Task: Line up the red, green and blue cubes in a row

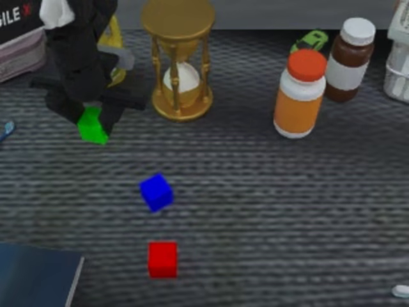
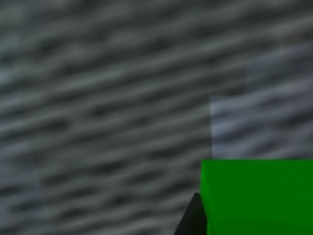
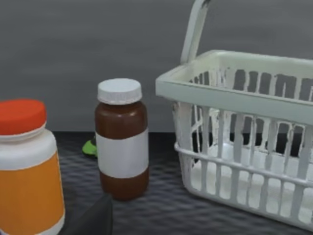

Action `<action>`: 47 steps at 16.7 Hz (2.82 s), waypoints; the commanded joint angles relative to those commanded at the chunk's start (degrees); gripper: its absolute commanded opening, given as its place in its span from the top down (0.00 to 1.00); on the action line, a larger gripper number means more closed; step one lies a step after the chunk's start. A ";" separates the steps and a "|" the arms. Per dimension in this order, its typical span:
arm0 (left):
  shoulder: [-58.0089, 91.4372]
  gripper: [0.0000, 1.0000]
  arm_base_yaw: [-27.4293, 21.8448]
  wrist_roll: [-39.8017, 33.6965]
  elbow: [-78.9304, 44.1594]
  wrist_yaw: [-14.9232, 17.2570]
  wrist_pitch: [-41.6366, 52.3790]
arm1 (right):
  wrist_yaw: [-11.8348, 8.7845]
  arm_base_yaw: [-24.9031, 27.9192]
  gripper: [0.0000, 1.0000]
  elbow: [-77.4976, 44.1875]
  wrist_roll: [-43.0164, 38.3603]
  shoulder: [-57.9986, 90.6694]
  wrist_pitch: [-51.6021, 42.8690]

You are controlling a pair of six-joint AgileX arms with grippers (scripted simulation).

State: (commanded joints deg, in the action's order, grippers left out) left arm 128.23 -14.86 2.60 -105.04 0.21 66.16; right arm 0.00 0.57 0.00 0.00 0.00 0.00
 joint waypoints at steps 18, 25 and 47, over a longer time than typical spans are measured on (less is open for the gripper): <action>-12.24 1.00 -36.48 -53.43 14.49 -0.81 -1.75 | 0.00 0.00 0.00 0.00 0.00 0.00 0.00; -12.58 1.00 -37.36 -54.47 15.00 -0.84 -2.09 | 0.00 0.00 0.00 0.00 0.00 0.00 0.00; -8.02 0.25 -37.44 -54.47 24.46 -0.84 -16.25 | 0.00 0.00 0.00 0.00 0.00 0.00 0.00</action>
State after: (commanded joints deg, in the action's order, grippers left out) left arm 120.21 -52.30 -51.87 -80.58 -0.63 49.91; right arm 0.00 0.57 0.00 0.00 0.00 0.00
